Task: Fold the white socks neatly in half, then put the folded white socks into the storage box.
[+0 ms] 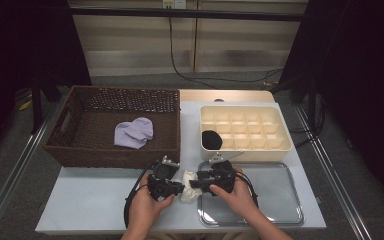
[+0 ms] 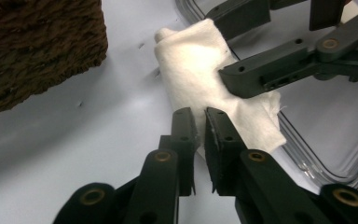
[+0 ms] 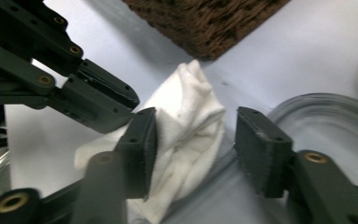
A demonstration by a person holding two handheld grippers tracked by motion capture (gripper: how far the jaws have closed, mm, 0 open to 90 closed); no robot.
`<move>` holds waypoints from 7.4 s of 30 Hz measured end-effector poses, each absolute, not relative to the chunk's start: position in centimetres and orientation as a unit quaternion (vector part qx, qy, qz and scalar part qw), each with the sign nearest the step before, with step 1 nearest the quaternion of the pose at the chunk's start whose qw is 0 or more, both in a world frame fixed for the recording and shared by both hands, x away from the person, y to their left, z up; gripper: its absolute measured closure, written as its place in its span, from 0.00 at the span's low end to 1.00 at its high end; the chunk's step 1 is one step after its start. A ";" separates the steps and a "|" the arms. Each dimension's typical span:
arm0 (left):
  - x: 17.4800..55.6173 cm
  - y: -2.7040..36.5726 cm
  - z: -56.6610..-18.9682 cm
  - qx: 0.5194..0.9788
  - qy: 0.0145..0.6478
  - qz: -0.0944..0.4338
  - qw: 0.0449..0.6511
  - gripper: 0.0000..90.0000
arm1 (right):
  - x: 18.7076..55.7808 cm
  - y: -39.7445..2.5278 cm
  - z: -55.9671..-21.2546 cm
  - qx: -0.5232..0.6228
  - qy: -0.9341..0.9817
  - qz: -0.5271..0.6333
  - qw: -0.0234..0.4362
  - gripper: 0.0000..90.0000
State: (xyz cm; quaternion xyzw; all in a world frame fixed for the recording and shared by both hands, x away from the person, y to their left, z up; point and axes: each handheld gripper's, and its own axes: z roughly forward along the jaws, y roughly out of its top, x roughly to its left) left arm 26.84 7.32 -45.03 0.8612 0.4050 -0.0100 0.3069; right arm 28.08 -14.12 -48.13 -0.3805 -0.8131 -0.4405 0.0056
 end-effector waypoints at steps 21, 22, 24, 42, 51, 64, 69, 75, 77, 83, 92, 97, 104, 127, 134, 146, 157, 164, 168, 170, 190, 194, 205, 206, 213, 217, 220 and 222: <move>26.2 6.6 -44.7 0.866 0.384 -0.022 0.319 0.96 | 29.0 -14.1 -47.8 -0.390 -0.813 -0.432 0.020 0.52; 26.2 6.6 -44.7 0.867 0.383 -0.022 0.319 0.96 | 28.9 -14.2 -47.8 -0.390 -0.812 -0.433 0.021 0.52; 26.2 6.6 -44.7 0.867 0.382 -0.024 0.318 0.96 | 28.6 -14.5 -47.8 -0.394 -0.810 -0.434 0.025 0.52; 26.7 7.3 -44.4 0.865 0.396 -0.003 0.307 0.94 | 29.2 -14.4 -49.3 -0.430 -0.772 -0.456 0.109 0.78; 26.7 7.2 -44.6 0.863 0.397 -0.007 0.311 0.93 | 29.3 -13.4 -48.6 -0.404 -0.794 -0.445 0.084 0.73; 26.6 6.9 -44.6 0.867 0.392 -0.001 0.307 0.93 | 28.8 -13.8 -48.3 -0.427 -0.789 -0.435 0.076 0.64; 26.7 7.3 -44.6 0.867 0.390 0.011 0.311 0.89 | 29.2 -13.4 -48.8 -0.440 -0.783 -0.429 0.096 0.71; 26.9 7.9 -44.5 0.864 0.391 0.026 0.315 0.83 | 29.4 -14.0 -48.4 -0.443 -0.772 -0.439 0.121 0.94; 26.9 8.1 -44.5 0.863 0.390 0.038 0.318 0.81 | 29.6 -14.5 -48.0 -0.436 -0.766 -0.456 0.121 1.00; 27.0 8.0 -44.8 0.863 0.387 0.035 0.323 0.78 | 29.7 -14.5 -48.0 -0.439 -0.783 -0.428 0.100 0.96; 26.9 7.1 -45.0 0.865 0.381 0.042 0.323 0.77 | 29.7 -15.2 -46.9 -0.453 -0.765 -0.449 0.094 0.69; 26.7 6.6 -45.2 0.866 0.378 0.050 0.324 0.77 | 29.4 -14.7 -47.1 -0.446 -0.777 -0.434 0.097 0.63; 26.7 6.7 -45.2 0.869 0.375 0.048 0.319 0.77 | 29.3 -13.9 -47.9 -0.451 -0.779 -0.425 0.095 0.62; 27.3 8.4 -45.4 0.860 0.389 0.073 0.323 0.61 | 29.9 -14.2 -47.7 -0.456 -0.769 -0.425 0.139 0.98; 27.3 8.5 -45.6 0.860 0.390 0.072 0.322 0.61 | 30.2 -14.5 -47.6 -0.454 -0.768 -0.426 0.148 0.99; 27.4 8.2 -46.3 0.861 0.378 0.077 0.332 0.54 | 31.1 -16.7 -45.0 -0.452 -0.757 -0.449 0.144 0.99; 27.7 7.9 -47.3 0.867 0.349 0.103 0.342 0.47 | 31.9 -18.7 -43.5 -0.458 -0.753 -0.450 0.142 0.99; 27.8 8.0 -47.5 0.870 0.333 0.114 0.346 0.42 | 32.6 -19.9 -41.8 -0.457 -0.753 -0.455 0.135 0.99; 27.8 7.7 -47.8 0.869 0.332 0.120 0.346 0.40 | 33.2 -20.6 -40.8 -0.458 -0.753 -0.455 0.130 0.99; 27.8 7.7 -47.9 0.869 0.331 0.120 0.349 0.40 | 33.5 -20.9 -40.4 -0.459 -0.753 -0.455 0.126 0.99; 27.5 8.0 -48.4 0.863 0.322 0.128 0.369 0.37 | 35.3 -23.9 -37.8 -0.478 -0.743 -0.458 0.095 0.98; 27.5 8.0 -48.5 0.862 0.322 0.127 0.370 0.37 | 35.7 -24.6 -37.2 -0.484 -0.738 -0.461 0.090 0.98; 27.4 8.2 -48.6 0.860 0.319 0.131 0.377 0.37 | 36.8 -25.8 -37.4 -0.501 -0.729 -0.460 0.080 0.98; 27.4 8.2 -48.6 0.860 0.319 0.131 0.376 0.37 | 36.9 -25.9 -37.5 -0.503 -0.728 -0.459 0.080 0.98; 27.4 8.2 -48.6 0.859 0.320 0.131 0.377 0.37 | 37.7 -27.0 -37.6 -0.516 -0.720 -0.459 0.068 0.98; 27.4 8.2 -48.7 0.859 0.320 0.131 0.377 0.37 | 38.0 -27.5 -37.6 -0.522 -0.718 -0.456 0.061 0.98; 27.4 8.2 -48.7 0.860 0.318 0.131 0.378 0.37 | 38.2 -27.7 -37.7 -0.526 -0.718 -0.452 0.056 0.98; 27.4 8.2 -48.6 0.860 0.318 0.131 0.377 0.37 | 38.3 -27.8 -37.8 -0.530 -0.716 -0.452 0.053 0.98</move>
